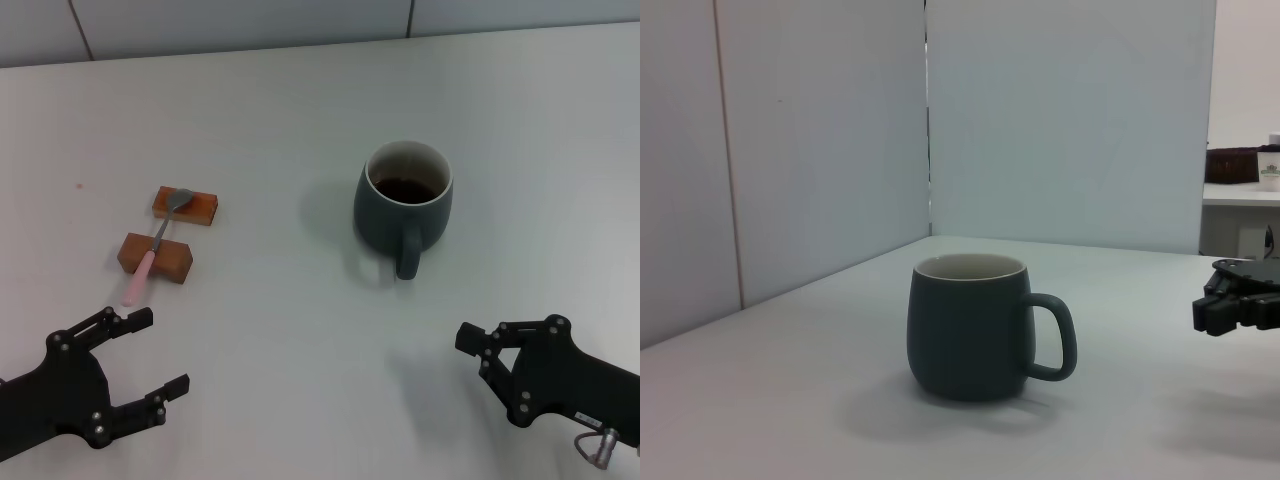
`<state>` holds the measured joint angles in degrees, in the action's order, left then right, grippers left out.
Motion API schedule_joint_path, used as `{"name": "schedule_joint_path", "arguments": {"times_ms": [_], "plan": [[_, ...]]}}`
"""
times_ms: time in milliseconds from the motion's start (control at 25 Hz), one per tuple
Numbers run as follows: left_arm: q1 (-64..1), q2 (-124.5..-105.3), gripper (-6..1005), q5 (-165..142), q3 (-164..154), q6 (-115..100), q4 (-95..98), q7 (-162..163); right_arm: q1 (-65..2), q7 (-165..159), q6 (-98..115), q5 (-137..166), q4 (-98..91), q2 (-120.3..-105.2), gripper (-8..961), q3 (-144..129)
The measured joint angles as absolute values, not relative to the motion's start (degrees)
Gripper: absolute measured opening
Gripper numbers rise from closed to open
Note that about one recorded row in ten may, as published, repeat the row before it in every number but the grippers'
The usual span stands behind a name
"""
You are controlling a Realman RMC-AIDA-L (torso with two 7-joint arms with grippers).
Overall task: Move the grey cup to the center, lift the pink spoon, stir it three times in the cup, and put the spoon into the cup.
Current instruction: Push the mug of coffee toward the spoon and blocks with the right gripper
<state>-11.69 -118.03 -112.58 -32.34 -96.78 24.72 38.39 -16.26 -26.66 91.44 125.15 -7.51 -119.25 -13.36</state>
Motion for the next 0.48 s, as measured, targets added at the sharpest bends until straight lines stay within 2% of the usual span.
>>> {"name": "schedule_joint_path", "arguments": {"times_ms": [200, 400, 480], "plan": [[-11.69, -118.04, 822, -112.49, -32.34, -96.78, 24.71, 38.37, -16.3, -25.54, 91.38, 123.91, -7.2, -119.3, 72, -13.36], [-11.68, -118.04, 822, -112.05, -32.34, -96.79, 24.7, 38.34, -15.19, -11.29, 91.17, 109.02, -0.89, -119.42, 5, -13.37], [-11.69, -118.04, 821, -111.91, -32.34, -96.8, 24.7, 38.3, -15.48, -2.21, 90.66, 97.14, 3.07, -119.55, 6, -13.36]]}}
